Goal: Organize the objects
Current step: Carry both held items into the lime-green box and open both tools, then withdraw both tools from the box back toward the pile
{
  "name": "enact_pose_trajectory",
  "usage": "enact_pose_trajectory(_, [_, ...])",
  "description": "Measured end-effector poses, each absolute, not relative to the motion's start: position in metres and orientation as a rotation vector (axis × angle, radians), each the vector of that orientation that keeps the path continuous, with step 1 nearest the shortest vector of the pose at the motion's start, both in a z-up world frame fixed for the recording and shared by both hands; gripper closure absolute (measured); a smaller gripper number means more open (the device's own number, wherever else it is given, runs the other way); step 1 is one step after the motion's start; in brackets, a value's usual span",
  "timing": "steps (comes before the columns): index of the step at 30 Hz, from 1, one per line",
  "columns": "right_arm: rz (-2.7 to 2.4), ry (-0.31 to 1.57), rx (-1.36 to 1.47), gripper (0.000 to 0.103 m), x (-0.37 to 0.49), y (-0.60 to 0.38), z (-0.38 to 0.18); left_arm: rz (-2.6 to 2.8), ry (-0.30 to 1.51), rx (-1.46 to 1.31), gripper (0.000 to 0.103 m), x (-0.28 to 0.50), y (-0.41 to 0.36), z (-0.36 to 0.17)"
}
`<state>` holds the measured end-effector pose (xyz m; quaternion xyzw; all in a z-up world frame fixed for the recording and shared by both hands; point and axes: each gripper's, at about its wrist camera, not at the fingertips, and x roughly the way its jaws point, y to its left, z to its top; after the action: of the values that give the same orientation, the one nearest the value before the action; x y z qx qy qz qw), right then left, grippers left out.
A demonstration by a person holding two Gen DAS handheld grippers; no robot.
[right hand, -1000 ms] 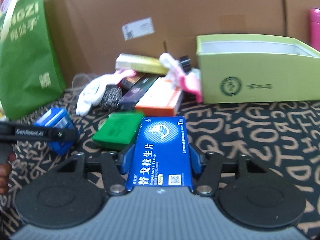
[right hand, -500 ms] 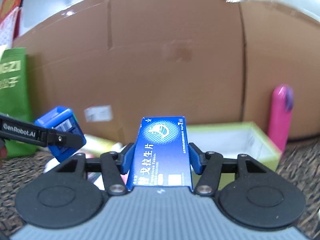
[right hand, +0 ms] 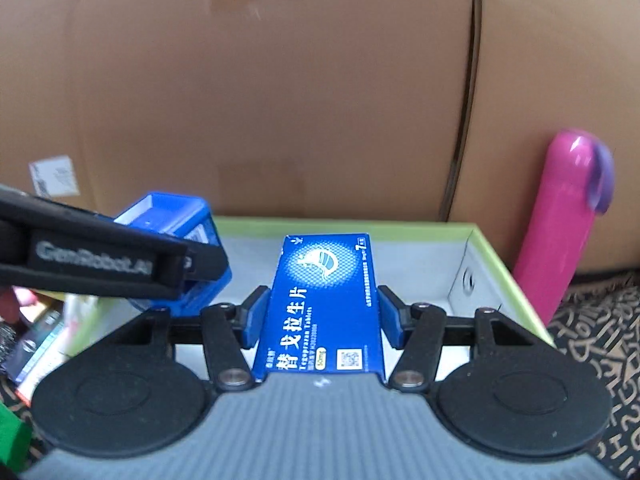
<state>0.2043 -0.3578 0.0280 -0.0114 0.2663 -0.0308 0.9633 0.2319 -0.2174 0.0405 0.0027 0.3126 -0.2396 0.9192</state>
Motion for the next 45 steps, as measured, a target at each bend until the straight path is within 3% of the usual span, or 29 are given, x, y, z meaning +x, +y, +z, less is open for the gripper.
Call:
enact_pose_trajectory(2, [-0.031,0.613,-0.023,0.045,0.219,-0.364,0.019,-0.499,0.656,-0.048,0.032,0.237,-0.214,0.032])
enact_pose_trajectory(3, [-0.011,0.647,-0.015,0.038,0.225,-0.367,0.014,-0.502,0.663,-0.075,0.014,0.239,-0.212,0.03])
enact_pose_trajectory(5, [0.006,0.676,-0.012,0.022,0.231,-0.372,0.011,-0.499,0.662,-0.106,0.012,0.239,-0.206,0.03])
enact_pose_trajectory(10, [-0.031,0.536,-0.002,0.0,0.204,-0.384,0.037,-0.486,0.567,-0.073,0.012,0.218,-0.191,0.051])
enact_pose_trajectory(16, [-0.022,0.38,0.069,0.0,0.144,-0.385,0.069,-0.448,0.439,-0.064,0.008,0.162,-0.159,0.071])
enact_pose_trajectory(23, [0.048,0.371,0.166,0.0,0.093,-0.364,0.065,-0.385,0.456,-0.089,0.008,0.104,-0.114,0.065])
enact_pose_trajectory(38, [0.165,0.571,0.157,0.0,0.023,-0.266,0.003,-0.217,0.614,-0.164,0.008,0.04,-0.015,-0.008])
enact_pose_trajectory(45, [0.083,0.629,0.13,0.0,0.015,-0.262,-0.018,-0.235,0.684,-0.156,0.008,0.052,-0.021,-0.028])
